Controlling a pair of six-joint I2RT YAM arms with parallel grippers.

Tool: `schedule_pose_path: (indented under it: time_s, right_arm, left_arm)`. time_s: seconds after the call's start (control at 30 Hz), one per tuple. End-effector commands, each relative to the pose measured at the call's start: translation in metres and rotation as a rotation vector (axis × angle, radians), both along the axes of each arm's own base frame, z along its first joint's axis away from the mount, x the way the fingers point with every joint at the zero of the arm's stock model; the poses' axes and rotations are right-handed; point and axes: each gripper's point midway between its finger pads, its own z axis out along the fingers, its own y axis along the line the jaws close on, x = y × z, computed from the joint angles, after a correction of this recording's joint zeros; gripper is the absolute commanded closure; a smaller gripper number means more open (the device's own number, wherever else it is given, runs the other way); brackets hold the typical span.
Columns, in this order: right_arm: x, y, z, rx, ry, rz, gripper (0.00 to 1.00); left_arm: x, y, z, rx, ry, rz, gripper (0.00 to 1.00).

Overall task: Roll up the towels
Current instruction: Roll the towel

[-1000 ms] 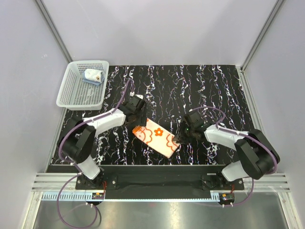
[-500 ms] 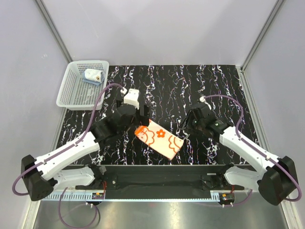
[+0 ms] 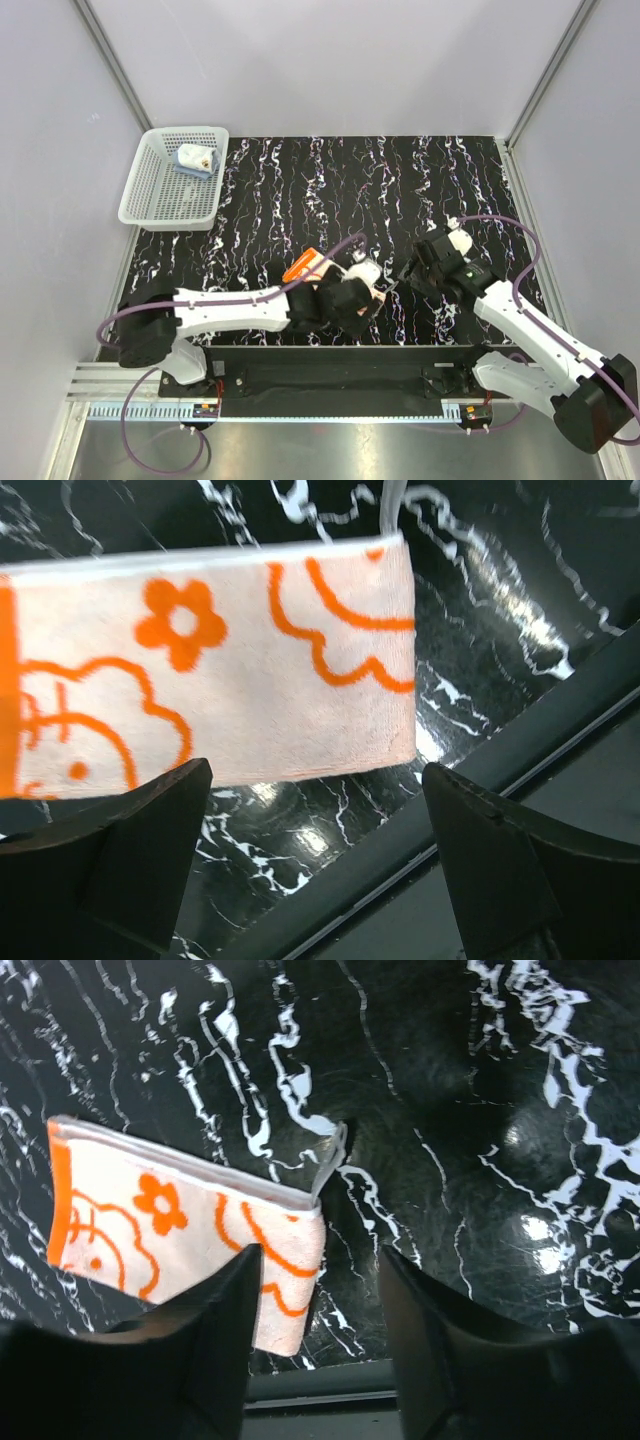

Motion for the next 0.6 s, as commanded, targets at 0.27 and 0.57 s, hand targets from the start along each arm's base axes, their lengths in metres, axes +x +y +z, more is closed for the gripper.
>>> schedule_pose_path:
  time_s: [0.27,0.57]
  right_arm:
    - [-0.002,-0.022,-0.011,-0.081,0.023,-0.109,0.36]
    - [-0.004,-0.022,-0.013,-0.074,0.024,-0.105,0.36]
  left_arm:
    - [-0.042,-0.053,-0.017,0.076,-0.038,-0.04,0.16]
    - [-0.037,-0.055,-0.034,0.149,-0.078,-0.029,0.28]
